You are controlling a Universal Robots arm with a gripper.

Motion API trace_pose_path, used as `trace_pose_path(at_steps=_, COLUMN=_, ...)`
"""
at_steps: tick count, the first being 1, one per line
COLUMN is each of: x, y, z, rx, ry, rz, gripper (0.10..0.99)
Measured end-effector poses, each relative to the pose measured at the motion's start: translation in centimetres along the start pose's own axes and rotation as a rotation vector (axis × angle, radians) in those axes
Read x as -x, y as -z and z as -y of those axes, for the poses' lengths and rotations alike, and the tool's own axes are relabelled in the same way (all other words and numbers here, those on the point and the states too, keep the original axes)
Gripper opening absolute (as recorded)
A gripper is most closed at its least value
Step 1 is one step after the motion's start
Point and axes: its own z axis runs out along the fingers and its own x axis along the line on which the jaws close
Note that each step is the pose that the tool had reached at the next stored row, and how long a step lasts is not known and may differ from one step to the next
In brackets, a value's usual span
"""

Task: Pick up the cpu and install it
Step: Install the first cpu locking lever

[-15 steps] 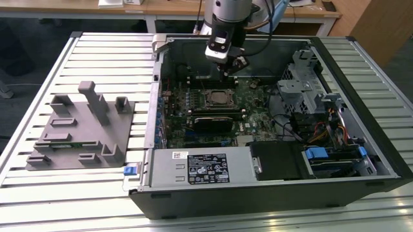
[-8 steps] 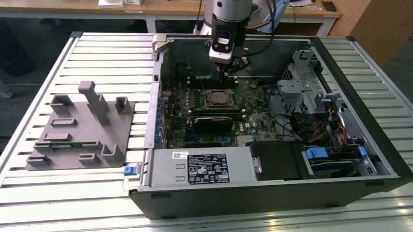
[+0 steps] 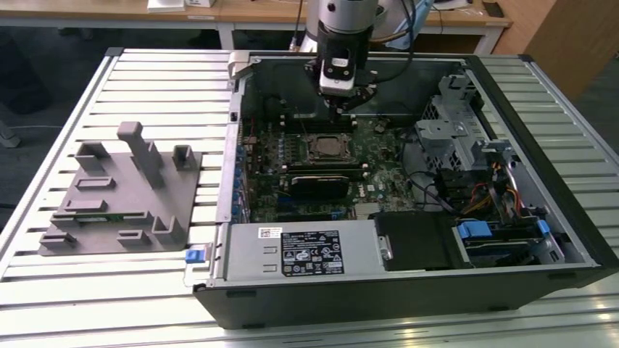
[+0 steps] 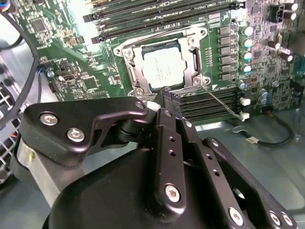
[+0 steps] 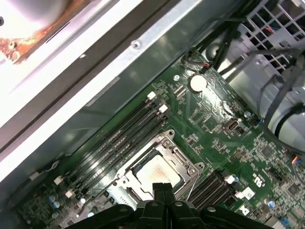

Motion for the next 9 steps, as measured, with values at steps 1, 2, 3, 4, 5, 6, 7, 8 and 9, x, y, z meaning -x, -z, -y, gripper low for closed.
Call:
trace_pose_path(at_steps=1, x=0.0, y=0.0, z=0.0, rx=0.0, ry=0.011, rz=-0.0004, gripper=0.106)
trace_pose_path(at_steps=2, x=0.0, y=0.0, z=0.0, rx=0.0, ry=0.022, rz=-0.0008, gripper=0.106)
trace_pose_path(at_steps=3, x=0.01, y=0.0, z=0.01, rx=0.0, ry=0.032, rz=-0.0012, gripper=0.106)
trace_pose_path(at_steps=4, x=0.01, y=0.0, z=0.01, rx=0.0, ry=0.043, rz=-0.0017, gripper=0.106)
trace_pose_path(at_steps=5, x=0.01, y=0.0, z=0.01, rx=0.0, ry=0.053, rz=-0.002, gripper=0.106)
trace_pose_path(at_steps=6, x=0.01, y=0.0, z=0.01, rx=0.0, ry=0.063, rz=-0.0024, gripper=0.106)
trace_pose_path(at_steps=7, x=0.01, y=0.0, z=0.01, rx=0.0, ry=0.073, rz=-0.0028, gripper=0.106)
trace_pose_path(at_steps=8, x=0.01, y=0.0, z=0.02, rx=0.0, ry=0.084, rz=-0.0032, gripper=0.106)
trace_pose_path(at_steps=9, x=0.02, y=0.0, z=0.02, rx=0.0, ry=0.094, rz=-0.0036, gripper=0.106)
